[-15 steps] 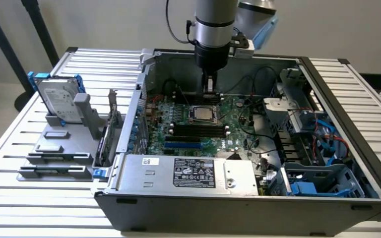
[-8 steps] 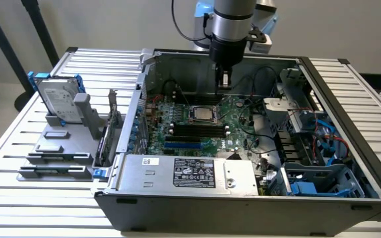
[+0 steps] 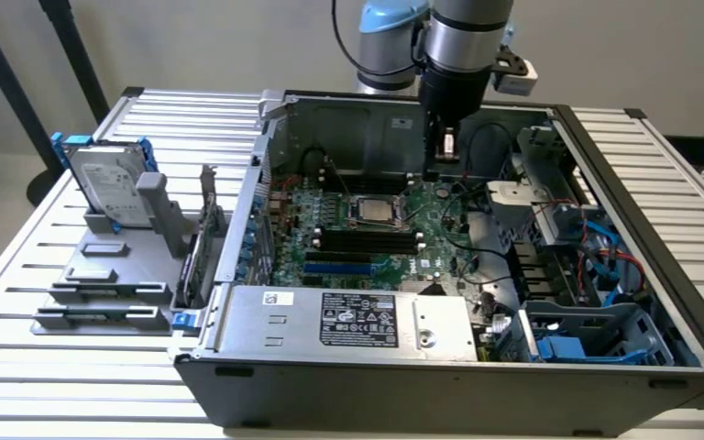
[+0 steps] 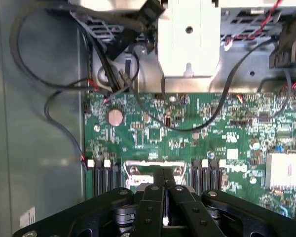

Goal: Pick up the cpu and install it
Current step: 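Close the cpu cover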

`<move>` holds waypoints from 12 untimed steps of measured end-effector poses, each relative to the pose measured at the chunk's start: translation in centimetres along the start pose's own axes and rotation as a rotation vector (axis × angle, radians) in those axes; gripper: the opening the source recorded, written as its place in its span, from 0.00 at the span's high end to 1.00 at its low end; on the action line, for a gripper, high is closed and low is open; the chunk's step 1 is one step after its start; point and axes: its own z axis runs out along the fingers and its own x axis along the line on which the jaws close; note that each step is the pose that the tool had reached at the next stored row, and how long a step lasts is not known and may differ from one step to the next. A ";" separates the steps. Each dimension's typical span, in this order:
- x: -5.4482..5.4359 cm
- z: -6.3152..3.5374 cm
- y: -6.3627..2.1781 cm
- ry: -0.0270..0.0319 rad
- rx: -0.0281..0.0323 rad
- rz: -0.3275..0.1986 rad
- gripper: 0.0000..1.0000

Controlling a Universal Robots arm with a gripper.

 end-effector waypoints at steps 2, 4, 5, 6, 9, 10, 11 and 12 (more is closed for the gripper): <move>0.0 0.02 0.87 0.0004 0.0002 0.000 0.89; 0.0 0.04 1.59 0.0004 0.0001 0.000 0.89; 0.0 0.06 1.84 0.0005 0.0002 0.000 0.89; 0.0 0.14 1.96 0.0006 0.0002 0.000 0.89; 0.0 0.68 2.00 0.0004 0.0002 0.000 0.89; 0.0 0.86 2.00 0.0003 0.0002 0.000 0.89; 0.0 1.04 2.00 0.0003 0.0002 0.000 0.89; 0.0 1.22 1.99 0.0004 0.0002 0.000 0.89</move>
